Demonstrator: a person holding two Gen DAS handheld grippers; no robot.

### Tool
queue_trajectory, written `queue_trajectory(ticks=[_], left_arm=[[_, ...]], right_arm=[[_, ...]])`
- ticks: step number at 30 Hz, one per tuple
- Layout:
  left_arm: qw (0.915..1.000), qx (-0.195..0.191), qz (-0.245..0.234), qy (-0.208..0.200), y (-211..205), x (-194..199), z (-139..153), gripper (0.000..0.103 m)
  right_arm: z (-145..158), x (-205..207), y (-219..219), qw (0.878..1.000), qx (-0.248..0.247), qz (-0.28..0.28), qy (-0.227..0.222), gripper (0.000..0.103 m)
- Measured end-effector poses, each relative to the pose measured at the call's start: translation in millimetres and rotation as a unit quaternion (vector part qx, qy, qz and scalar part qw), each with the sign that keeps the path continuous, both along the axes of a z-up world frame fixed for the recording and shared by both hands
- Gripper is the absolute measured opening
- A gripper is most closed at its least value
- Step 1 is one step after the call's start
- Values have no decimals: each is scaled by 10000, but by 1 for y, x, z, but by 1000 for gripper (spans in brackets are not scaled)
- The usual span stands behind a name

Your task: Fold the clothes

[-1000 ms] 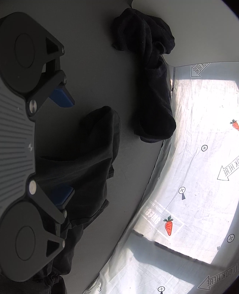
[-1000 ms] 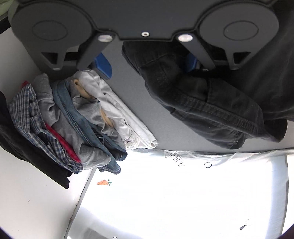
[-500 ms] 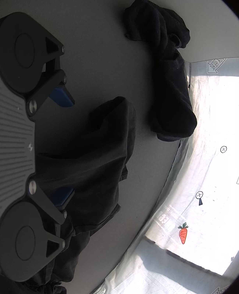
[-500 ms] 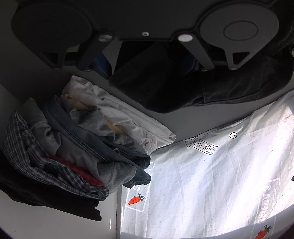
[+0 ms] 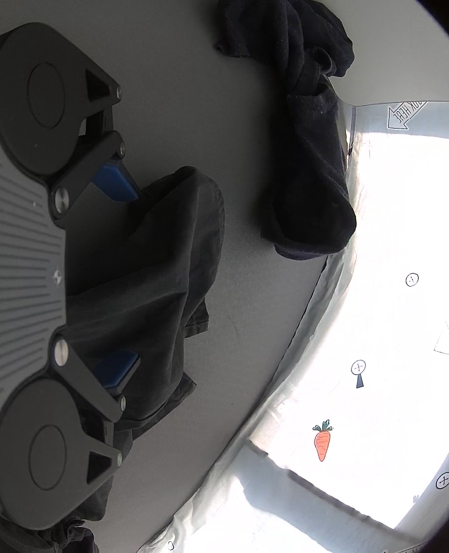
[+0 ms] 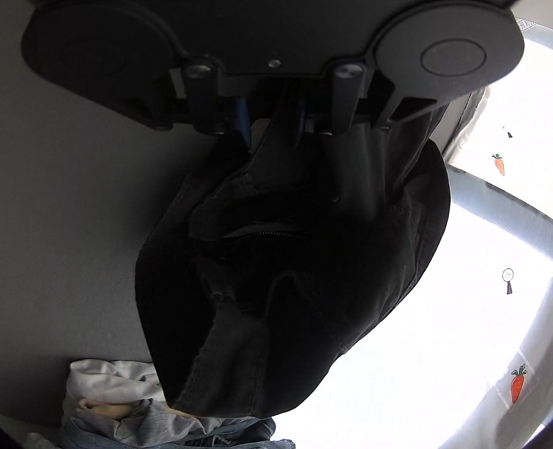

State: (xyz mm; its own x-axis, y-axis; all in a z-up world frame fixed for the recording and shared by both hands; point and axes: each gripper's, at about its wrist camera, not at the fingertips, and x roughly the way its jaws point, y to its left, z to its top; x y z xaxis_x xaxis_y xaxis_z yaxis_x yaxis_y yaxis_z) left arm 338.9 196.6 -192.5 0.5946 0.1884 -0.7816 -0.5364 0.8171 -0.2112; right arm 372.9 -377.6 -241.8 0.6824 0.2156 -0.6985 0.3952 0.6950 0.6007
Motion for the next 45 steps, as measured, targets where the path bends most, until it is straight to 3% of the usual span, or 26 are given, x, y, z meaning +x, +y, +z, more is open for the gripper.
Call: queue_trajectory(ticks=[6, 7, 8, 10, 11, 13, 16, 20, 29, 34, 37, 42, 45], left_arm=[[9975, -451, 551, -44, 21, 10, -14, 93], [9963, -589, 628, -78, 25, 11, -17, 92], [9947, -732, 710, -114, 29, 12, -20, 90], [9918, -949, 837, -186, 32, 12, -22, 65], [9911, -960, 898, -191, 32, 12, -21, 59], [9925, -858, 837, -255, 27, 10, -16, 32], [9945, -608, 747, -419, 19, 4, -1, 17], [9924, -268, 903, -788, 25, -13, 31, 16], [9753, 56, 1288, -1796, 38, -83, 107, 16], [9750, 541, 1111, -1847, 12, -130, 126, 16], [9767, 549, 1258, -1652, 3, -165, 116, 16], [9866, 321, 1501, -552, 11, -202, 54, 18], [9869, 119, 1606, 107, 13, -218, 13, 21]], right_arm=[[-20, 18, 12, 9994, 253, -20, 240, 38], [-20, 18, 13, 9995, 275, -28, 175, 37], [-21, 18, 13, 9995, 286, -32, 102, 29], [-12, 16, 16, 9999, -1, -146, 11, 6], [-4, 15, 18, 9997, -157, -203, -65, 5], [10, 15, 22, 9986, -438, -237, -191, 4], [30, 13, 25, 9962, -701, -235, -462, 3], [60, 5, 17, 9915, -871, -380, -886, 3], [129, -35, -58, 9778, -1121, -840, -1561, 3], [164, -57, -100, 9686, -1253, -1001, -1899, 3], [164, -67, -116, 9669, -1336, -1091, -1879, 3], [126, -70, -126, 9727, -1829, -970, -1047, 4], [100, -67, -126, 9691, -2336, -688, -403, 11]])
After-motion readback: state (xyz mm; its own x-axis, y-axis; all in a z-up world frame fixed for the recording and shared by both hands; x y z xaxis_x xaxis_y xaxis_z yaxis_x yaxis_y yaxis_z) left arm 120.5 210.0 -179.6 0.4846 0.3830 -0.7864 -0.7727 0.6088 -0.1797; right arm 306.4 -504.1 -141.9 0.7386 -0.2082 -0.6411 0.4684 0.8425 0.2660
